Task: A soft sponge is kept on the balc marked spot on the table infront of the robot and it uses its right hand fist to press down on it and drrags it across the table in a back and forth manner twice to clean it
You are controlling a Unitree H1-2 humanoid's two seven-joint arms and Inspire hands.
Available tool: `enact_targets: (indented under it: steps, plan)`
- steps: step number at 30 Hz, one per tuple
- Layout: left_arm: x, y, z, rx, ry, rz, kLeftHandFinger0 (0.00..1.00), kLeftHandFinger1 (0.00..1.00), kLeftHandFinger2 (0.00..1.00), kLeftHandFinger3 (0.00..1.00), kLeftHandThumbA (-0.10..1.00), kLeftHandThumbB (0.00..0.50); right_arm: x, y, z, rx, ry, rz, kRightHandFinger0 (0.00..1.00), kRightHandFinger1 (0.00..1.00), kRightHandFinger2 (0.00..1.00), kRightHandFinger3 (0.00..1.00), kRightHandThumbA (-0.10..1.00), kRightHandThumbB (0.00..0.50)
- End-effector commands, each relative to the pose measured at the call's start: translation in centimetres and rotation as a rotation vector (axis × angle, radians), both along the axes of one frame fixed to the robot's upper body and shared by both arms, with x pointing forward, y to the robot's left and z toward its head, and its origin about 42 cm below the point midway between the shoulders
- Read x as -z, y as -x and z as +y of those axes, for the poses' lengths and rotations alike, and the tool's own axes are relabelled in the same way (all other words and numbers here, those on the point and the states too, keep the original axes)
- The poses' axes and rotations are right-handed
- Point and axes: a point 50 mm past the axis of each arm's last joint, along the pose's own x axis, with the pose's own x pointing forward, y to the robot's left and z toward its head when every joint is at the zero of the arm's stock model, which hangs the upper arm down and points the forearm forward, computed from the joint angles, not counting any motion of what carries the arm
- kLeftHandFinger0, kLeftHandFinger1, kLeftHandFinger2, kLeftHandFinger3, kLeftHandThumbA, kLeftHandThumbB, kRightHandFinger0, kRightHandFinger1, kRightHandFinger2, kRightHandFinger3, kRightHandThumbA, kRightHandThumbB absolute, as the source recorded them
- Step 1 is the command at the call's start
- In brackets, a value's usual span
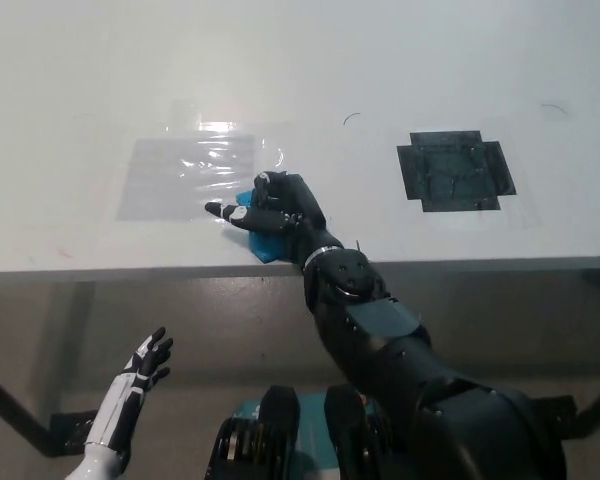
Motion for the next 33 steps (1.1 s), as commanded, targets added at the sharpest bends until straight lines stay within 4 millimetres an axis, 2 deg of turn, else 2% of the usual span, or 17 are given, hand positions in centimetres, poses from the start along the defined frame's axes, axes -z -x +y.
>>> enact_targets:
  steps: [1, 3, 6, 7, 11, 13, 16, 18, 20, 22, 24, 26, 27, 28, 31, 32, 33]
  plan:
    - [-0.5, 0.1, 0.1, 0.008, -0.012, -0.042, 1.00, 1.00, 1.00, 1.00, 1.00, 0.333, 1.6, -0.7, -3.8, 0.051, 0.041, 0.031, 0.00, 0.00, 0.18, 0.11, 1.00, 0.091]
    - [-0.4, 0.2, 0.1, 0.001, -0.009, -0.040, 1.00, 1.00, 1.00, 1.00, 1.00, 0.328, 2.1, -1.0, -5.7, 0.086, 0.055, 0.056, 0.00, 0.00, 0.21, 0.19, 1.00, 0.115]
    - [0.0, 0.6, 0.1, 0.004, -0.001, -0.033, 1.00, 1.00, 1.00, 1.00, 1.00, 0.320, 3.2, -1.3, -8.6, 0.138, 0.067, 0.079, 0.00, 0.00, 0.23, 0.21, 1.00, 0.097]
    - [0.0, 0.6, 0.0, 0.008, 0.001, -0.032, 1.00, 1.00, 1.00, 1.00, 1.00, 0.319, 3.8, -1.5, -11.4, 0.194, 0.090, 0.096, 0.00, 0.00, 0.23, 0.20, 1.00, 0.090]
    - [0.2, 0.8, -0.1, 0.005, 0.005, -0.023, 1.00, 1.00, 1.00, 1.00, 1.00, 0.328, 5.0, -1.5, -16.1, 0.261, 0.094, 0.118, 0.00, 0.00, 0.15, 0.20, 1.00, 0.086]
    - [0.2, 0.8, -0.1, 0.003, 0.007, -0.025, 1.00, 1.00, 1.00, 1.00, 1.00, 0.329, 5.5, -1.4, -18.8, 0.304, 0.084, 0.124, 0.00, 0.00, 0.17, 0.23, 1.00, 0.069]
    - [0.5, 1.4, 0.0, 0.001, -0.001, -0.024, 1.00, 1.00, 1.00, 1.00, 1.00, 0.321, 6.6, -0.7, -23.6, 0.393, 0.080, 0.156, 0.00, 0.00, 0.09, 0.14, 1.00, 0.101]
    - [0.6, 1.4, 0.0, -0.005, -0.002, -0.023, 1.00, 1.00, 1.00, 1.00, 1.00, 0.314, 6.9, -0.3, -26.4, 0.452, 0.074, 0.167, 0.00, 0.00, 0.09, 0.13, 1.00, 0.111]
    - [0.7, 1.4, 0.0, -0.007, -0.003, -0.024, 1.00, 1.00, 1.00, 1.00, 1.00, 0.319, 6.9, 0.1, -29.1, 0.512, 0.050, 0.171, 0.00, 0.00, 0.05, 0.10, 1.00, 0.101]
    - [0.6, 1.4, -0.1, -0.008, 0.005, -0.021, 1.00, 1.00, 1.00, 1.00, 1.00, 0.322, 6.9, 0.3, -30.4, 0.542, 0.050, 0.177, 0.00, 0.00, 0.04, 0.10, 1.00, 0.106]
    - [0.8, 1.3, 0.0, -0.009, 0.007, -0.024, 1.00, 1.00, 1.00, 1.00, 1.00, 0.320, 6.9, 0.8, -32.7, 0.571, 0.063, 0.171, 0.00, 0.00, 0.07, 0.10, 1.00, 0.077]
    - [0.8, 1.4, 0.0, -0.012, 0.009, -0.020, 1.00, 1.00, 1.00, 1.00, 1.00, 0.325, 7.1, 1.5, -34.8, 0.613, 0.067, 0.179, 0.00, 0.00, 0.18, 0.18, 1.00, 0.101]
    - [0.9, 1.5, 0.1, -0.015, 0.010, -0.016, 1.00, 1.00, 1.00, 1.00, 1.00, 0.328, 7.5, 2.0, -35.7, 0.627, 0.062, 0.188, 0.00, 0.00, 0.24, 0.26, 1.00, 0.110]
    - [0.9, 1.5, 0.1, -0.015, 0.006, -0.020, 1.00, 1.00, 1.00, 1.00, 1.00, 0.324, 7.7, 2.6, -37.2, 0.651, 0.069, 0.191, 0.00, 0.00, 0.25, 0.26, 1.00, 0.113]
    - [0.9, 1.5, 0.0, -0.008, 0.012, -0.021, 1.00, 1.00, 1.00, 1.00, 1.00, 0.321, 8.1, 3.5, -38.9, 0.712, 0.023, 0.206, 0.00, 0.00, 0.29, 0.27, 1.00, 0.104]
    - [0.9, 1.4, 0.0, -0.009, 0.010, -0.020, 1.00, 1.00, 1.00, 1.00, 1.00, 0.321, 8.3, 3.9, -39.5, 0.745, -0.032, 0.215, 0.00, 0.00, 0.35, 0.32, 1.00, 0.097]
    - [0.9, 1.3, 0.0, -0.008, 0.008, -0.021, 1.00, 1.00, 1.00, 1.00, 1.00, 0.321, 8.5, 4.4, -40.5, 0.759, 0.019, 0.238, 0.00, 0.01, 0.39, 0.39, 1.00, 0.115]
